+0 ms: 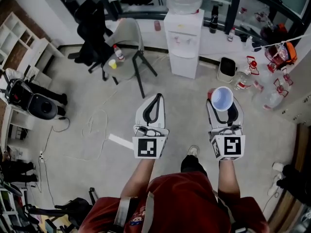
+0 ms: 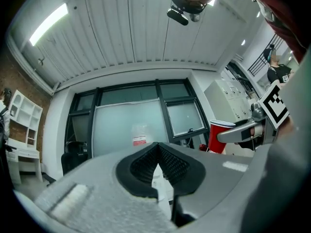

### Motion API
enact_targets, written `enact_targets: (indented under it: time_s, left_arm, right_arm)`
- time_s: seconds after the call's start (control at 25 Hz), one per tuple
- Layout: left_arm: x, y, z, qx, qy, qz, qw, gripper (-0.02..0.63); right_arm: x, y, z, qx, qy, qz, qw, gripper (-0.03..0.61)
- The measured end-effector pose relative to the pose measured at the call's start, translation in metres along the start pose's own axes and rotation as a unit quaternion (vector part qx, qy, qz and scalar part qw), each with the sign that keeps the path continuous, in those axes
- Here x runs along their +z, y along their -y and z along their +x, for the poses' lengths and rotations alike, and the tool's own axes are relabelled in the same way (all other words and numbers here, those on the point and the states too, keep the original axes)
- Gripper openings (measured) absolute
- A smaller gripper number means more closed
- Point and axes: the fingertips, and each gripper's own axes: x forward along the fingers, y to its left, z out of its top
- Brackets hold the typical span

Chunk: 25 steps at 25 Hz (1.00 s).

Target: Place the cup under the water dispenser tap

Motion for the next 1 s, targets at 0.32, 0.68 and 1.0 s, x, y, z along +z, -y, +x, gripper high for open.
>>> enact_targets:
  time_s: [0.32,0.68,1.0]
  left_arm:
    - [-0.027,0.040,0.089,-0.007,-0.026,0.002,0.9996,-0.003]
    - [-0.047,0.050,0.147,0.008,-0.029,0.009,0.9995,-0.003]
    - [-0.082,0.027,0.191,0.017,-0.034,0.005,0.9993,-0.003]
  right_arm:
    - [-0.026,0.084,0.039,0.004,-0.006,0.015,1.000,0.287]
    - [-0.049,0.124,0.081,0.022,-0.017,0.025,0.999,0.287]
    - [-0.087,0.131,0.136,0.040,-0.040,0.025,0.998,0.285]
